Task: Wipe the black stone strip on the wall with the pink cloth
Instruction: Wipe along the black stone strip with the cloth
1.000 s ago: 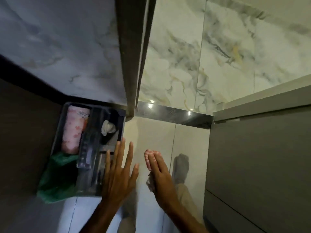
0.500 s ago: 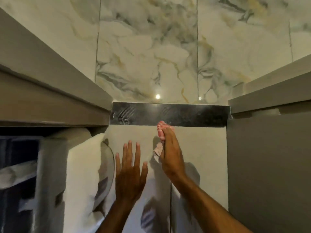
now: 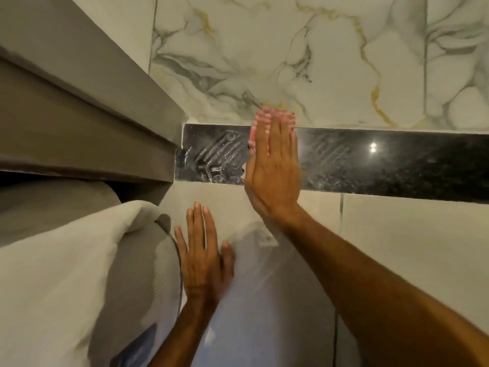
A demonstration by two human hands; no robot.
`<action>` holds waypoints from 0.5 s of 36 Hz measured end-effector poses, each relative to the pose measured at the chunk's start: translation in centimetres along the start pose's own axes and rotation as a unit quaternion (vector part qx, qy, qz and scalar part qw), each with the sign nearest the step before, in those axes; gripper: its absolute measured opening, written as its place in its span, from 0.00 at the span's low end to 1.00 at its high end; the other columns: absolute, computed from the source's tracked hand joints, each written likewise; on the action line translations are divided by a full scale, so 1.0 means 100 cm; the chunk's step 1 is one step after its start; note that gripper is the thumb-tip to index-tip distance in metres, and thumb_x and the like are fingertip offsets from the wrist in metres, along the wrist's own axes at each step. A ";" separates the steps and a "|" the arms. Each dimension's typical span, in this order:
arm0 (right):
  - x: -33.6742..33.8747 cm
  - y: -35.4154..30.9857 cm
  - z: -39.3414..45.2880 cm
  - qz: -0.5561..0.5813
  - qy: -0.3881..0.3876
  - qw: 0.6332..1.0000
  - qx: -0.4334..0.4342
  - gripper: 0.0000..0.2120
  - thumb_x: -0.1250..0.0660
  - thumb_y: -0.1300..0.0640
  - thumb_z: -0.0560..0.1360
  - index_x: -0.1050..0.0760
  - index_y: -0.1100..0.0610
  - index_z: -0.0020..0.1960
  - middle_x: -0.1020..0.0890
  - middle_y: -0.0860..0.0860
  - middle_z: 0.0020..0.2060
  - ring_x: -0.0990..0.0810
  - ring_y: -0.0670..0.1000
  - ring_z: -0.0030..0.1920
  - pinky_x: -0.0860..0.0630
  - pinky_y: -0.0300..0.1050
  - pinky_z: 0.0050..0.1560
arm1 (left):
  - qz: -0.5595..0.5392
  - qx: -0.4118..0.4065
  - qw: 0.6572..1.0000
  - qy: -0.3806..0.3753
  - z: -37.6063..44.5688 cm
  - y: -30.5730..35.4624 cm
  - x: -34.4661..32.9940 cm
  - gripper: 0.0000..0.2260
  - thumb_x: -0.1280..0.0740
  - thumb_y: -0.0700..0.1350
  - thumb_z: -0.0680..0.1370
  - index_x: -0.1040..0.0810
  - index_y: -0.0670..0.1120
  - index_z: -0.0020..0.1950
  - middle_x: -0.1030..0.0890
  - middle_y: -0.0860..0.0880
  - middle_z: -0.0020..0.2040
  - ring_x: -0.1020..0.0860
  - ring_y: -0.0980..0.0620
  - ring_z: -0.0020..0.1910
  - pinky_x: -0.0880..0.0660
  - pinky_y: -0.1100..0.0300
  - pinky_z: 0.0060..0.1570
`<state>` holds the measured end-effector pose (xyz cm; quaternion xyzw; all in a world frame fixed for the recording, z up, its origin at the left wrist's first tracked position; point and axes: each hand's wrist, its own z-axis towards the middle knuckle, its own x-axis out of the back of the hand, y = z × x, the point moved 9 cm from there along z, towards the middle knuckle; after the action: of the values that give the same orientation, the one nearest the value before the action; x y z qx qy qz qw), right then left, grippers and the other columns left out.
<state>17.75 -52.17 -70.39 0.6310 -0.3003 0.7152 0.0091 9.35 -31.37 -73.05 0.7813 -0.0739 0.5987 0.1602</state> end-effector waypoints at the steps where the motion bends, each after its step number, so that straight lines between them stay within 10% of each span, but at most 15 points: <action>1: -0.007 -0.015 0.007 0.002 0.001 1.000 0.012 0.32 0.49 0.52 0.90 0.51 0.61 0.90 0.47 0.62 0.90 0.49 0.61 0.91 0.49 0.60 0.92 | -0.005 0.012 1.000 0.006 -0.001 -0.003 0.000 0.32 0.49 0.53 0.86 0.44 0.38 0.87 0.49 0.39 0.88 0.51 0.40 0.89 0.60 0.41 0.88; 7: -0.033 -0.086 -0.051 -0.005 -0.114 0.971 0.209 0.34 0.42 0.48 0.90 0.48 0.58 0.91 0.47 0.58 0.90 0.53 0.57 0.90 0.57 0.57 0.90 | -0.024 0.065 0.998 0.002 -0.001 -0.007 0.012 0.35 0.60 0.58 0.89 0.37 0.35 0.85 0.40 0.34 0.86 0.39 0.34 0.85 0.37 0.30 0.82; 10: -0.016 -0.057 -0.105 -0.020 -0.121 0.961 0.249 0.35 0.30 0.52 0.86 0.38 0.58 0.88 0.40 0.57 0.88 0.44 0.57 0.89 0.42 0.59 0.88 | -0.012 0.048 0.999 0.016 -0.004 -0.004 0.014 0.32 0.54 0.53 0.88 0.36 0.34 0.84 0.36 0.32 0.85 0.36 0.31 0.84 0.31 0.28 0.78; 18: -0.005 -0.043 -0.022 0.000 -0.049 0.999 -0.002 0.32 0.43 0.53 0.90 0.49 0.58 0.91 0.48 0.58 0.91 0.51 0.59 0.92 0.48 0.60 0.92 | -0.058 0.048 0.996 0.052 -0.006 -0.011 0.005 0.31 0.48 0.51 0.85 0.37 0.35 0.85 0.40 0.35 0.87 0.41 0.35 0.87 0.37 0.31 0.83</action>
<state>17.58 -47.52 -69.11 0.6652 -0.3017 0.6829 -0.0043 9.26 -30.12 -72.63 0.7586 0.0089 0.6314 0.1607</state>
